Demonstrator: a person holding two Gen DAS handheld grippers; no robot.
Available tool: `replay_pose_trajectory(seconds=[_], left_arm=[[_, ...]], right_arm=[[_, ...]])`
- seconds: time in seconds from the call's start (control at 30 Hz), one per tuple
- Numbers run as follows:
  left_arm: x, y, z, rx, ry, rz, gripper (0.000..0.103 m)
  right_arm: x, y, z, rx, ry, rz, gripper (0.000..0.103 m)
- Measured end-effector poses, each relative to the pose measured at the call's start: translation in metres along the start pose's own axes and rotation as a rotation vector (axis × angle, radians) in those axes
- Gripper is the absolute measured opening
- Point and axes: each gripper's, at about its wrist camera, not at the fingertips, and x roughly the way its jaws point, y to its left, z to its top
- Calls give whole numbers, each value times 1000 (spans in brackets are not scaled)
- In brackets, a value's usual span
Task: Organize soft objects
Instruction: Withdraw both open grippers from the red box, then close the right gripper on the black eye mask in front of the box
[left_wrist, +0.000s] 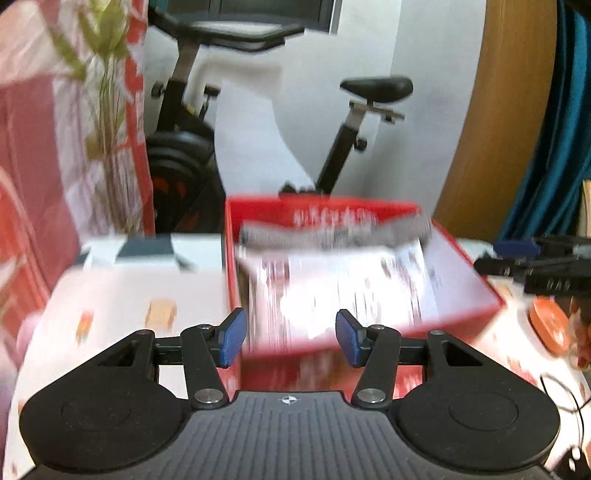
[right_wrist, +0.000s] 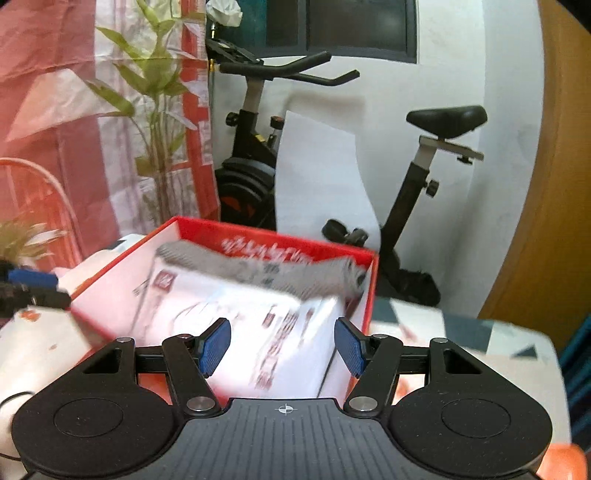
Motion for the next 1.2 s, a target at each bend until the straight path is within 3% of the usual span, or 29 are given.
replay_pose_trajectory(seconds=[0.2,0.4,0.63,0.77,0.9,0.93,1.0,1.13,1.2], left_arm=[[-16,7,-52,-65,63,-11,55],[-17,20,-88,-181,95,17,55],[-15,25,-102,-232,111,17,55],[-12,23,-105,-244,111,9,55],[-11,16,-113,-253,118,-6,55],[-10,15,-115,-252,124,-10,55],[-8,13,-118,-248,136,-12,55],[-3,11,-119,-243,147,-9,55],[-2,10,-120,-238,152,-2,55]], right_arm=[[-28,18,-37,-7,19,21,59],[-23,39,-92,-46,152,47,59],[-13,66,-146,-142,291,49,59],[-14,67,-151,-148,313,41,65],[-10,54,-155,-121,354,21,65],[-10,51,-158,-108,364,29,64],[-10,52,-163,-105,374,64,48],[-12,66,-164,-148,352,118,37],[-8,71,-159,-173,340,115,17]])
